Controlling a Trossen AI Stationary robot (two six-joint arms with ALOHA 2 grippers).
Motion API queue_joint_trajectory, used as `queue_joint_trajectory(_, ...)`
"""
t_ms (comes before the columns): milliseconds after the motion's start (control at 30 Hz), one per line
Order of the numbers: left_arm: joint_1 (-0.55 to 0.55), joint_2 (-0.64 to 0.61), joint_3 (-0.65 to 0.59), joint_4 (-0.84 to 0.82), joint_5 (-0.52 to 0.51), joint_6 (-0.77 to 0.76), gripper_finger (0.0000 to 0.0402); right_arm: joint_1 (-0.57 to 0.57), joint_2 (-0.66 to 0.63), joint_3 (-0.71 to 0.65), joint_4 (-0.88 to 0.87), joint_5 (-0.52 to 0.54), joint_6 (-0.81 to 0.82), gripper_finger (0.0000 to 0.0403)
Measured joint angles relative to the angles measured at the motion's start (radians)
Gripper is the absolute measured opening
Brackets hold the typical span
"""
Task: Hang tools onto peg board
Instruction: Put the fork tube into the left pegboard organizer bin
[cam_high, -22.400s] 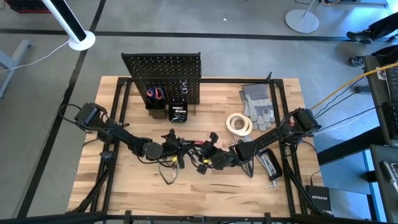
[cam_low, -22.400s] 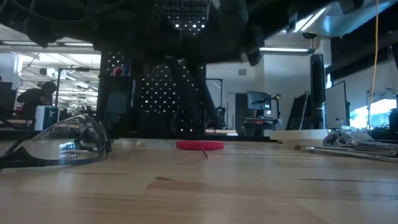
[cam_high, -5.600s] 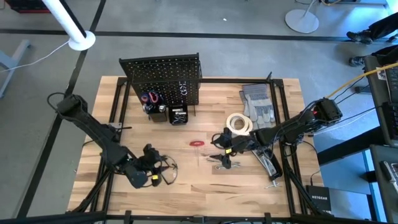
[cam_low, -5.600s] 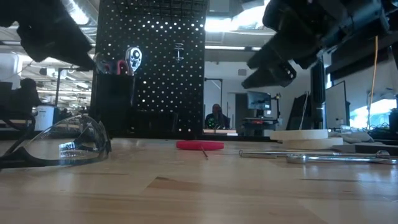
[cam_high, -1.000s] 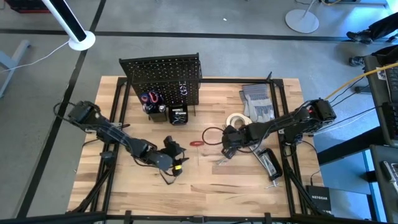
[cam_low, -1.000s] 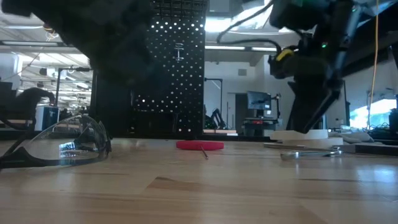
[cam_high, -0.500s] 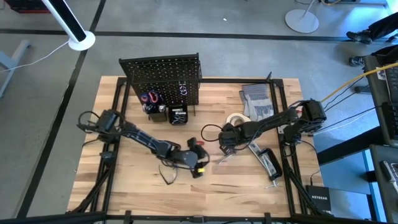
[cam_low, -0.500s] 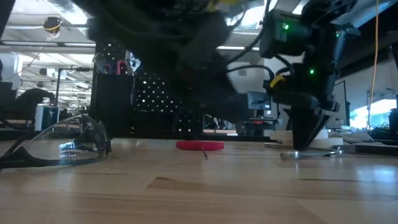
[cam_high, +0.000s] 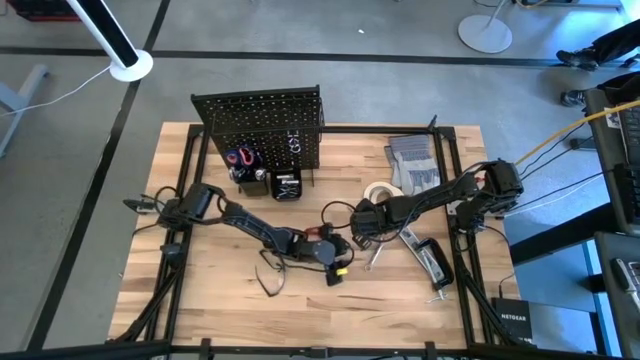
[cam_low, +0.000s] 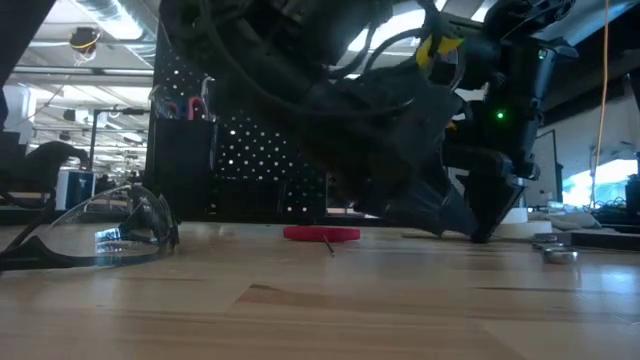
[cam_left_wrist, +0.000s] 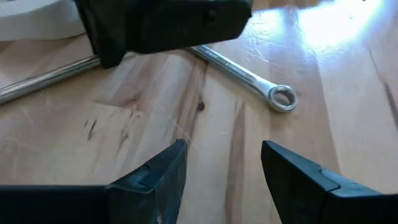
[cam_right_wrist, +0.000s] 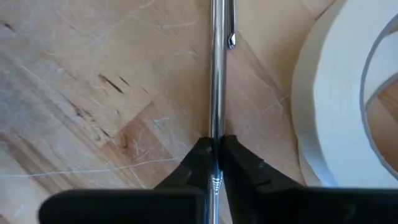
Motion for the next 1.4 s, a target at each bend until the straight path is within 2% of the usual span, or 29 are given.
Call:
queue_joint_trajectory(100, 0.000, 0.001, 0.000, -0.041, -0.019, 0.003, 0.0194, 0.000, 0.001, -0.001, 0.003, 0.000, -0.013, 0.0030)
queue_joint_trajectory(200, 0.001, -0.025, -0.001, -0.111, -0.024, 0.006, 0.0194, 0.001, 0.001, -0.001, 0.006, 0.001, -0.053, 0.0016)
queue_joint_trajectory(300, 0.000, -0.089, -0.001, -0.205, -0.028, 0.010, 0.0194, 0.025, 0.001, 0.000, 0.013, 0.009, -0.130, 0.0015)
queue_joint_trajectory(467, -0.017, -0.188, -0.001, -0.378, -0.061, 0.014, 0.0194, 0.070, -0.019, -0.001, 0.026, 0.026, -0.152, 0.0015)
queue_joint_trajectory(567, -0.019, -0.224, -0.001, -0.428, -0.075, 0.038, 0.0194, 0.104, -0.030, -0.003, 0.073, -0.013, -0.187, 0.0015)
queue_joint_trajectory(700, -0.010, -0.227, -0.014, -0.404, -0.076, 0.101, 0.0194, 0.148, -0.022, -0.002, 0.184, -0.066, -0.261, 0.0001)
queue_joint_trajectory(900, 0.011, -0.202, -0.016, -0.376, 0.014, 0.141, 0.0194, 0.184, -0.018, -0.004, 0.217, -0.025, -0.303, 0.0002)
queue_joint_trajectory(1033, 0.015, -0.157, -0.016, -0.356, 0.028, 0.163, 0.0194, 0.184, -0.017, -0.004, 0.219, -0.011, -0.313, 0.0002)
queue_joint_trajectory(1267, 0.032, -0.110, -0.017, -0.259, 0.034, 0.208, 0.0194, 0.183, -0.020, 0.020, 0.198, -0.076, -0.312, 0.0040)
queue_joint_trajectory(1400, 0.051, -0.110, 0.008, -0.253, 0.115, 0.208, 0.0194, 0.187, -0.069, 0.043, 0.132, -0.130, -0.313, 0.0072)
